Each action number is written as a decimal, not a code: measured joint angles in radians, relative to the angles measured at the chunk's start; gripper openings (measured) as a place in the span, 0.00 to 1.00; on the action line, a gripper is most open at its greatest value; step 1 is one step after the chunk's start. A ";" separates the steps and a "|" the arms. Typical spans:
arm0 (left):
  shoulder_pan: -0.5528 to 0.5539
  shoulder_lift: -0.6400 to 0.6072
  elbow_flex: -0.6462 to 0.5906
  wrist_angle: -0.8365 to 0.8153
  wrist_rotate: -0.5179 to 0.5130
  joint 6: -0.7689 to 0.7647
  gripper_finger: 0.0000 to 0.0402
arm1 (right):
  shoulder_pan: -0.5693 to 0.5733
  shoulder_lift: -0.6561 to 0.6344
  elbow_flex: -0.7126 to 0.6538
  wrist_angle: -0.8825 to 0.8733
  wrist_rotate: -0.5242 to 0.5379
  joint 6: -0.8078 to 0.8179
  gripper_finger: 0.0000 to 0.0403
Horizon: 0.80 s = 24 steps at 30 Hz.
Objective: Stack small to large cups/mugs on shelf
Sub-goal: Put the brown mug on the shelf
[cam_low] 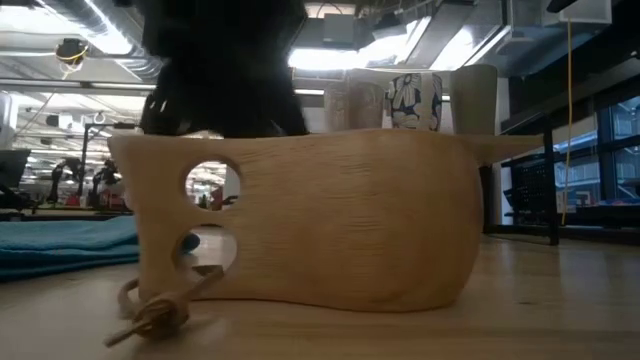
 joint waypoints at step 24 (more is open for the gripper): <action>0.061 0.000 0.081 -0.032 0.062 0.394 0.26 | 0.000 0.000 0.000 -0.001 0.005 0.000 0.53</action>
